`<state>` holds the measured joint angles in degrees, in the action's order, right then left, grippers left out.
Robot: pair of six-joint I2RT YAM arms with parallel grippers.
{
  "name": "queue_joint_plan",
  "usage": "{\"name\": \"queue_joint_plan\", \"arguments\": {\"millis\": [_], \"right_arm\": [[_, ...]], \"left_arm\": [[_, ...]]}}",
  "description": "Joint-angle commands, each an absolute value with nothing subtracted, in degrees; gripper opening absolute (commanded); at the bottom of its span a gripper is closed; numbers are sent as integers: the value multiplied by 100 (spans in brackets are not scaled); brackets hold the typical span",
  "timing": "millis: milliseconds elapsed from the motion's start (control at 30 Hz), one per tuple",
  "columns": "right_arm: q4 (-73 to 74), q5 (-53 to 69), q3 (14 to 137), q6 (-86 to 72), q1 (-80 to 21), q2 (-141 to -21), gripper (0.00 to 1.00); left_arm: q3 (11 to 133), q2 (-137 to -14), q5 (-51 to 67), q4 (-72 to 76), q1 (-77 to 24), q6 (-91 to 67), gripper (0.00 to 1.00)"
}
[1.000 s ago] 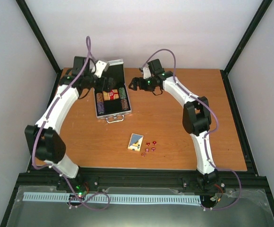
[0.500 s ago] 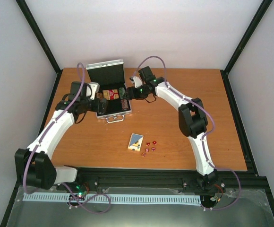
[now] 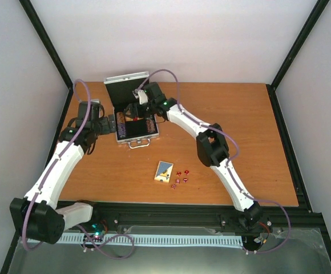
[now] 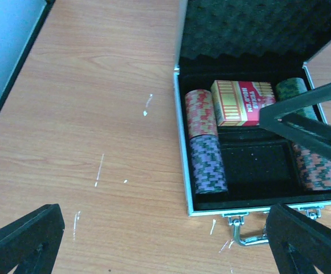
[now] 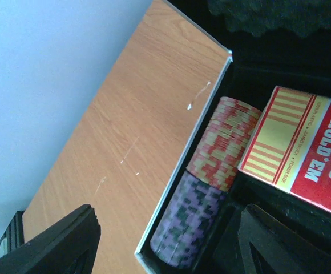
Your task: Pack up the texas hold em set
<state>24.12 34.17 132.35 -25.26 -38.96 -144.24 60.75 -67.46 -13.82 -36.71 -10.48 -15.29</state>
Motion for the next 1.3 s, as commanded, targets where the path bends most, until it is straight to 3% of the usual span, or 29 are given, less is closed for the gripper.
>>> {"name": "queue_joint_plan", "arguments": {"millis": [0,800,1267], "right_arm": [[2046,3537,13767,-3006,-3986,-14988,69],[1212,3227,14725,-3340,-4122,-16270,73],[2539,1881,14880,-2464,-4122,-16576,73]], "left_arm": [[5917,-6352,-1731,-3821,-1002,-1779,100],[5601,-6073,-1645,-3864,-1003,-1751,100],[5485,-6007,-1739,-3933,-1002,-1649,100]]}}
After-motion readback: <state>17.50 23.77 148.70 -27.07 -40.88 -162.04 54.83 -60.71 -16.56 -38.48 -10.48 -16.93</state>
